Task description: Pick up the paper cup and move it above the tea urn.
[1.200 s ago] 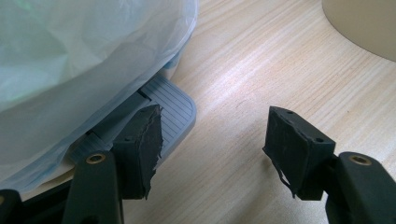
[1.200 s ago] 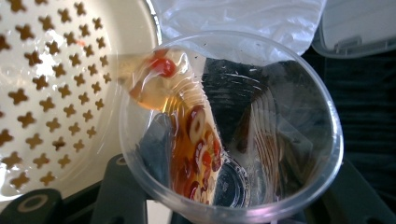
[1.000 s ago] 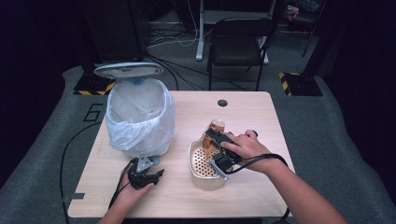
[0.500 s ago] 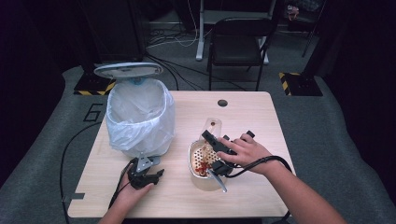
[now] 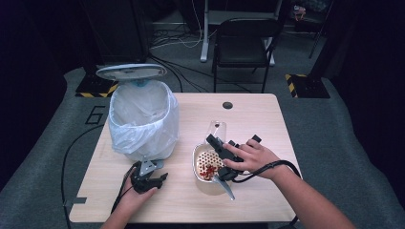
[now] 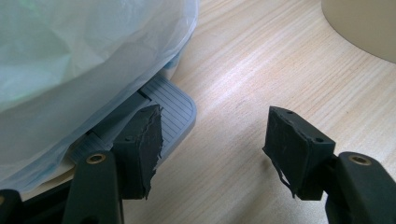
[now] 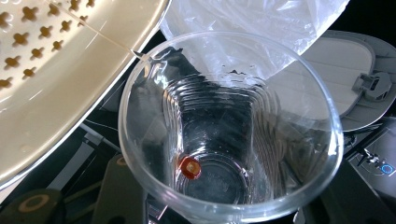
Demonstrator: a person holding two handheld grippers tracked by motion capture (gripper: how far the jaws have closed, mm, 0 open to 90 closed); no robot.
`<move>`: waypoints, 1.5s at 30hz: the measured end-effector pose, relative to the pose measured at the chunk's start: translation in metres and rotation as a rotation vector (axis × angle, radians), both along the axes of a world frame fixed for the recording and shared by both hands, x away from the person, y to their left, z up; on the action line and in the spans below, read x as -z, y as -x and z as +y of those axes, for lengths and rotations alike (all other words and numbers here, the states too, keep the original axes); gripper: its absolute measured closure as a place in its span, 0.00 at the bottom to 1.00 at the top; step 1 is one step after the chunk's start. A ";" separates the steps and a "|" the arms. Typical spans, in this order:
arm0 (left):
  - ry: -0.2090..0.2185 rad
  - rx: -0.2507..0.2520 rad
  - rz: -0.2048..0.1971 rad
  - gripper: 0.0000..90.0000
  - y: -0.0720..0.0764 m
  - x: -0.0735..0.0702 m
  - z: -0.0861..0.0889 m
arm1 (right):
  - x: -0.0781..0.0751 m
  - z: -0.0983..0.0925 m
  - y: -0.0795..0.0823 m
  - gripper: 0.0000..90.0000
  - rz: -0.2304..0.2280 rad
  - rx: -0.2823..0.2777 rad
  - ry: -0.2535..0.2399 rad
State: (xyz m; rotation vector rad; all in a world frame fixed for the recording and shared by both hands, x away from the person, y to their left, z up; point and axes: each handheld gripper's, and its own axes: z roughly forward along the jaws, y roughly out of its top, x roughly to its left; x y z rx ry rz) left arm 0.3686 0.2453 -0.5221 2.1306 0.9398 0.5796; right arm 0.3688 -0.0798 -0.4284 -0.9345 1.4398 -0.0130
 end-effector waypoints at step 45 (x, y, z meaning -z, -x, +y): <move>0.020 -0.012 0.005 0.41 0.001 0.001 -0.001 | -0.061 -0.006 -0.050 0.55 0.812 0.083 -0.747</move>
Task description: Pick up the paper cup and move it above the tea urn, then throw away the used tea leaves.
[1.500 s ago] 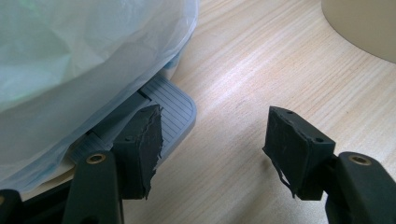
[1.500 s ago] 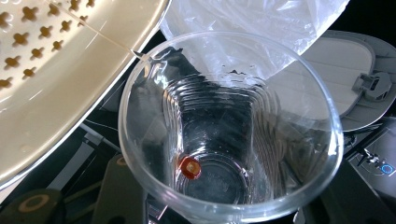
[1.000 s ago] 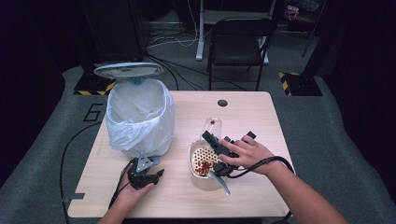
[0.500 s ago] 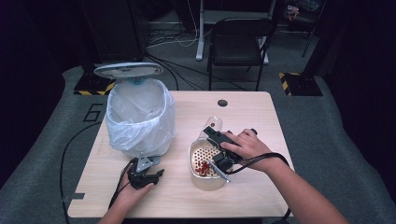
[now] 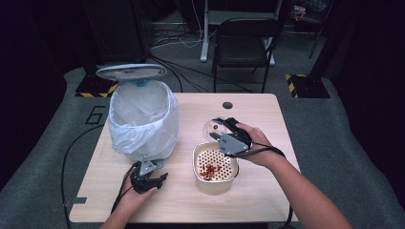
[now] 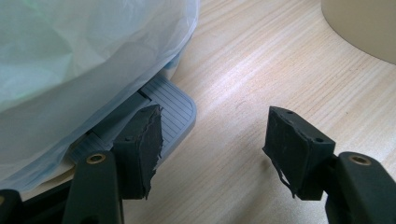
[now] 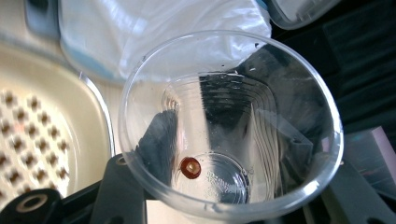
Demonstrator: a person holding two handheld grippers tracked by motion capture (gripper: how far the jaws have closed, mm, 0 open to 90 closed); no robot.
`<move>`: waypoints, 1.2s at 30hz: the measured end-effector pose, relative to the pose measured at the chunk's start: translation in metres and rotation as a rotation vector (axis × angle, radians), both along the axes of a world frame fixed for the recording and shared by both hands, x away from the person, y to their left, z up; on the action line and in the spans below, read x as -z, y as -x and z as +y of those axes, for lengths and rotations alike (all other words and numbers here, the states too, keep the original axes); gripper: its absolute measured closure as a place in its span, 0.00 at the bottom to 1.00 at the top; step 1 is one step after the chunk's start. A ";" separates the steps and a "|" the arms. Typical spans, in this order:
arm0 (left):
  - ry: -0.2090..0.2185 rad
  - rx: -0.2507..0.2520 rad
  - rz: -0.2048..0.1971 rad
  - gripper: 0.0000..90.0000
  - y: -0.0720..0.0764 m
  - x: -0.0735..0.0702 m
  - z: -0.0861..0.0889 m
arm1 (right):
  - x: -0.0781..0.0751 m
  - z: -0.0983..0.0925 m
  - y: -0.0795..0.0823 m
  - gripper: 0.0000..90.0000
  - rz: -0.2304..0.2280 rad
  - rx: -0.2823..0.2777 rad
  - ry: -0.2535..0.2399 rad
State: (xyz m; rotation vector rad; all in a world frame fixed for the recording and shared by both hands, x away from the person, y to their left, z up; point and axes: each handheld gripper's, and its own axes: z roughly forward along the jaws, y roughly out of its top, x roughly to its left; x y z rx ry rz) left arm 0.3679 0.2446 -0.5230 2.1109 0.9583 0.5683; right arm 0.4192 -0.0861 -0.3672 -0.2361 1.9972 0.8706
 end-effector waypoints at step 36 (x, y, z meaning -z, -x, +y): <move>0.005 -0.003 0.002 0.41 0.000 0.000 0.000 | -0.055 0.004 -0.044 0.55 0.715 0.145 -0.566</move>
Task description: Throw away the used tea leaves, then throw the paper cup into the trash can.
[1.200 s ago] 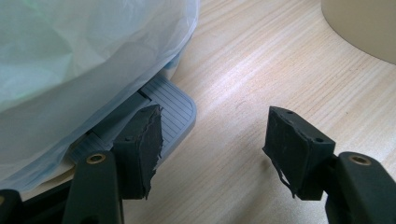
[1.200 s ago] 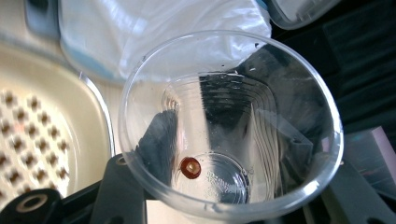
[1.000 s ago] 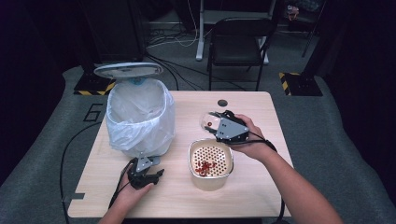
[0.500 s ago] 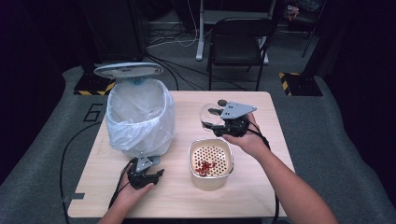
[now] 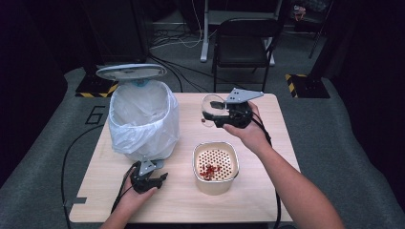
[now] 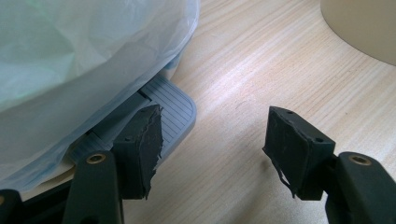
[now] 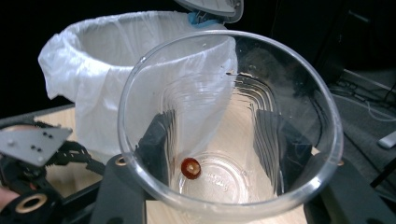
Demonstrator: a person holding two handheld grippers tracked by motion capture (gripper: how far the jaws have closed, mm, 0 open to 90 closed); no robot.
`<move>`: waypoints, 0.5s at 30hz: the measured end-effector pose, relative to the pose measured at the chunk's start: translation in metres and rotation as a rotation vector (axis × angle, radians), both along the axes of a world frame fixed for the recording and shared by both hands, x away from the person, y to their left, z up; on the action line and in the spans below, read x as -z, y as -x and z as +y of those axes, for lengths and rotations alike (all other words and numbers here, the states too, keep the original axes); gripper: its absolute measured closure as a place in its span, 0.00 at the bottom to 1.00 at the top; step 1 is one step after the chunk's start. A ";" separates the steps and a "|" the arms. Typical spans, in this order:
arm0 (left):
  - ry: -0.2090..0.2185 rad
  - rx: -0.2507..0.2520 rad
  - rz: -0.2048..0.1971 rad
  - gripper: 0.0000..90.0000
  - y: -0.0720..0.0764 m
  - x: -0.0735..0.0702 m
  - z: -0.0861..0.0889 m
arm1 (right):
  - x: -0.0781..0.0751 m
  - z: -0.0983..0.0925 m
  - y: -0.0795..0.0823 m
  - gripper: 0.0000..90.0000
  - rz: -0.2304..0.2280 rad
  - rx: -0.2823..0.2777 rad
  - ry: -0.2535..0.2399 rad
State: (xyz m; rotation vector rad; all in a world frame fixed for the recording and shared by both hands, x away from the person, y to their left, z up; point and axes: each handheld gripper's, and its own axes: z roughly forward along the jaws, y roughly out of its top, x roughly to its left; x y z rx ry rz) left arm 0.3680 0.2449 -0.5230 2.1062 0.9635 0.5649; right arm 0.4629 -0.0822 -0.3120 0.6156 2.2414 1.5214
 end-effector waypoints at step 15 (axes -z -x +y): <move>0.015 0.003 0.003 0.41 -0.001 0.000 0.001 | -0.022 0.021 -0.006 0.55 0.003 -0.017 -0.024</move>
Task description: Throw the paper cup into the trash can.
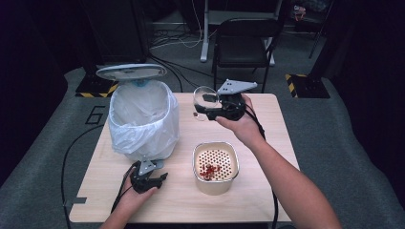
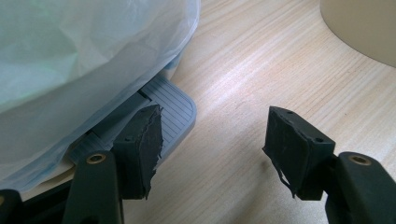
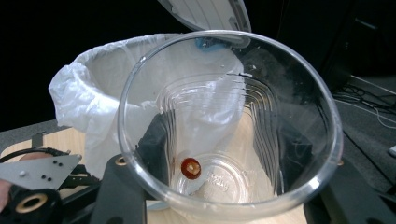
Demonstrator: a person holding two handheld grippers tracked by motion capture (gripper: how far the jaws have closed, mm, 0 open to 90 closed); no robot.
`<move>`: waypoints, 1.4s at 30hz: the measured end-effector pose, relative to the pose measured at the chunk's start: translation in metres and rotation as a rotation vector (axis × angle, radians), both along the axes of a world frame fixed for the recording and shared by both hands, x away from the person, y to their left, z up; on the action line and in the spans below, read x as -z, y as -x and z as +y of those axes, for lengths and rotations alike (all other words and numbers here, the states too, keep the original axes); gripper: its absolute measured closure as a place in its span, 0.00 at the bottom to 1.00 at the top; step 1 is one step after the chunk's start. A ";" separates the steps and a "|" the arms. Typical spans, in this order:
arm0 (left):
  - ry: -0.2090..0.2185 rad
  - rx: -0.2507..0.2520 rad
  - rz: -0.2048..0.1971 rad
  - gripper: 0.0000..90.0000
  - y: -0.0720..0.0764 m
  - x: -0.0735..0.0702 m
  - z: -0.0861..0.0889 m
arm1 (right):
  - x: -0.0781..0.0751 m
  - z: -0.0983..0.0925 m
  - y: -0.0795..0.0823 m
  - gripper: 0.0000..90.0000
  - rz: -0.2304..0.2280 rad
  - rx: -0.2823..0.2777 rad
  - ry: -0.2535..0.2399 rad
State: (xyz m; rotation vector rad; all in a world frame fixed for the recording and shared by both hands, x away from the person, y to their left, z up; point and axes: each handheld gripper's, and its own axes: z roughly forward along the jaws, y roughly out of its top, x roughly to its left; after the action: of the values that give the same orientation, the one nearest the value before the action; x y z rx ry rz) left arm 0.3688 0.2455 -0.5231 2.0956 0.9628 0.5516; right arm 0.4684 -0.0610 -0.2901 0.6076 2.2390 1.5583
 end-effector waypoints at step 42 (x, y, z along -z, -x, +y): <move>-0.010 0.013 0.002 0.41 -0.001 -0.002 0.002 | -0.025 0.114 -0.011 0.54 0.022 -0.195 -0.007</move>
State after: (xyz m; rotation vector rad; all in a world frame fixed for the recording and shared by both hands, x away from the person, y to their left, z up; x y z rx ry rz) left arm 0.3702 0.2476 -0.5214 2.1100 0.9484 0.5490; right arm 0.4797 0.0528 -0.2649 0.4209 2.3708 1.6579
